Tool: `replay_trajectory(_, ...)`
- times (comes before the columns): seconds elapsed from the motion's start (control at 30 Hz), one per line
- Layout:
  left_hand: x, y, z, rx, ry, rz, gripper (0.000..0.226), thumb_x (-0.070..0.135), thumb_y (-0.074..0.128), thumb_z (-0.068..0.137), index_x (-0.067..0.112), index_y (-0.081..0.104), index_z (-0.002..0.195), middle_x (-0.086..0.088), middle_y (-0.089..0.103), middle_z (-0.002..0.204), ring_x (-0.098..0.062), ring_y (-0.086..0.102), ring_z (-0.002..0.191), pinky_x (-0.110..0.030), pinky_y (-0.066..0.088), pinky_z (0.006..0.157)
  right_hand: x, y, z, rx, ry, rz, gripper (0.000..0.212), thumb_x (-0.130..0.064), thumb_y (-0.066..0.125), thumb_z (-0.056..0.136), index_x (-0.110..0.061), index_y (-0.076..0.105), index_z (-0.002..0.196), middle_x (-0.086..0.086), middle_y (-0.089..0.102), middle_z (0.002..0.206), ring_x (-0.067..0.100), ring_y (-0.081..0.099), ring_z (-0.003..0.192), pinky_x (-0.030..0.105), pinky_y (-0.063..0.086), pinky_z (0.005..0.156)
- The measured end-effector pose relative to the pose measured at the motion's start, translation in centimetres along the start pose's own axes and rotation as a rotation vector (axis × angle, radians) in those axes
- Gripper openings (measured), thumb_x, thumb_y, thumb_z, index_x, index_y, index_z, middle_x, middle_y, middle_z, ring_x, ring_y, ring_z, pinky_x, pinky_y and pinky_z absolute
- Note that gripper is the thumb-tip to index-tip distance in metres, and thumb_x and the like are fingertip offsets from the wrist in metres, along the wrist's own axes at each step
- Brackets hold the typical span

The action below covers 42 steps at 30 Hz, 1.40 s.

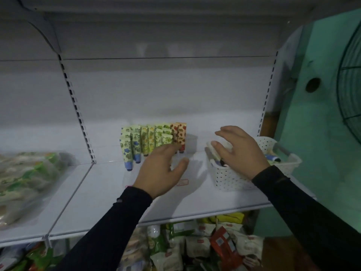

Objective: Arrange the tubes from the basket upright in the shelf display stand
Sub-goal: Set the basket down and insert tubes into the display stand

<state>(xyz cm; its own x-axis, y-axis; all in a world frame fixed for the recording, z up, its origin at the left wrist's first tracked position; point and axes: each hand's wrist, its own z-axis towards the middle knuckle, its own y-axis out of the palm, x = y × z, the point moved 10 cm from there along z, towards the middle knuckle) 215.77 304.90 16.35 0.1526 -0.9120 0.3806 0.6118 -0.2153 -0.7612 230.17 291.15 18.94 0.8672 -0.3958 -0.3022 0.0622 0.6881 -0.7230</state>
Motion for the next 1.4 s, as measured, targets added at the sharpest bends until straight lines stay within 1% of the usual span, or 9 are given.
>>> replay_trajectory(0.17, 5.0, 4.2, 4.3, -0.128, 0.122, 0.056, 0.051, 0.044, 0.050, 0.099, 0.014, 0.051, 0.140, -0.004, 0.054, 0.141, -0.019, 0.047, 0.129, -0.018, 0.029, 0.094, 5.8, -1.8, -1.2, -0.077, 0.110, -0.098, 0.043, -0.039, 0.057, 0.095, -0.014, 0.062, 0.130, 0.008, 0.053, 0.138, 0.020, 0.047, 0.129, 0.022, 0.029, 0.106)
replay_trajectory(0.33, 7.9, 10.4, 9.1, -0.378, 0.122, 0.175, 0.055, 0.049, 0.044, 0.099, 0.018, 0.043, 0.145, -0.008, 0.051, 0.141, -0.025, 0.047, 0.128, -0.036, 0.040, 0.102, 11.0, -2.1, -1.5, -0.235, 0.191, -0.180, 0.048, -0.041, 0.054, 0.096, -0.014, 0.055, 0.135, 0.009, 0.053, 0.138, 0.021, 0.047, 0.128, 0.027, 0.033, 0.105)
replay_trajectory(0.57, 8.8, 17.7, 11.7, -0.684, 0.031, 0.370, 0.051, 0.054, 0.053, 0.092, 0.016, 0.055, 0.126, -0.005, 0.063, 0.119, -0.024, 0.057, 0.103, -0.031, 0.043, 0.079, 15.2, 1.0, -1.1, -0.659, 0.309, -0.231, 0.066, -0.058, 0.059, 0.088, -0.022, 0.047, 0.142, 0.002, 0.046, 0.147, 0.022, 0.045, 0.131, 0.028, 0.036, 0.102)
replay_trajectory(0.73, 8.6, 19.8, 12.6, -0.735, -0.021, 0.436, 0.055, 0.063, 0.058, 0.083, 0.018, 0.061, 0.115, -0.004, 0.067, 0.111, -0.023, 0.060, 0.094, -0.030, 0.042, 0.073, 15.9, 2.3, -0.4, -0.847, 0.336, -0.290, 0.069, -0.055, 0.059, 0.089, -0.019, 0.043, 0.145, 0.001, 0.042, 0.150, 0.021, 0.042, 0.134, 0.031, 0.037, 0.105)
replay_trajectory(0.87, 9.0, 20.2, 13.0, -0.672, -0.030, 0.408, 0.062, 0.059, 0.062, 0.083, 0.013, 0.050, 0.123, -0.005, 0.062, 0.115, -0.024, 0.057, 0.098, -0.031, 0.040, 0.075, 16.0, 2.8, 0.2, -0.826, 0.311, -0.342, 0.058, -0.047, 0.062, 0.090, -0.017, 0.052, 0.139, 0.003, 0.051, 0.142, 0.021, 0.049, 0.127, 0.032, 0.042, 0.102)
replay_trajectory(1.0, 9.3, 20.3, 13.1, -0.681, -0.024, 0.355, 0.047, 0.041, 0.068, 0.082, 0.017, 0.036, 0.106, 0.001, 0.050, 0.087, -0.021, 0.047, 0.084, -0.030, 0.038, 0.066, 16.2, 3.2, 0.3, -0.820, 0.297, -0.370, 0.052, -0.041, 0.063, 0.090, -0.017, 0.055, 0.135, 0.003, 0.057, 0.136, 0.022, 0.052, 0.122, 0.034, 0.046, 0.101)
replay_trajectory(1.1, 9.5, 20.6, 13.0, -0.689, -0.018, 0.365, 0.046, 0.034, 0.071, 0.079, 0.017, 0.037, 0.105, 0.003, 0.044, 0.077, -0.020, 0.048, 0.081, -0.028, 0.037, 0.061, 16.2, 3.0, 0.7, -0.782, 0.302, -0.310, 0.054, -0.037, 0.069, 0.085, -0.018, 0.056, 0.133, 0.002, 0.056, 0.135, 0.021, 0.052, 0.120, 0.030, 0.046, 0.097)
replay_trajectory(1.23, 9.7, 20.3, 13.2, -0.647, -0.020, 0.293, 0.043, 0.029, 0.071, 0.077, 0.019, 0.038, 0.102, 0.003, 0.042, 0.077, -0.021, 0.048, 0.083, -0.025, 0.031, 0.051, 16.1, 3.2, 0.9, -0.715, 0.283, -0.244, 0.053, -0.037, 0.072, 0.082, -0.030, 0.055, 0.131, -0.004, 0.055, 0.136, 0.018, 0.050, 0.121, 0.033, 0.042, 0.100)
replay_trajectory(1.4, 9.7, 20.2, 12.9, -0.582, -0.028, 0.177, 0.042, 0.039, 0.071, 0.078, 0.023, 0.040, 0.101, -0.004, 0.049, 0.096, -0.022, 0.051, 0.085, -0.029, 0.037, 0.062, 16.2, 3.0, 1.0, -0.689, 0.289, -0.243, 0.045, -0.027, 0.072, 0.084, -0.023, 0.060, 0.127, -0.001, 0.057, 0.131, 0.019, 0.053, 0.116, 0.028, 0.044, 0.093)
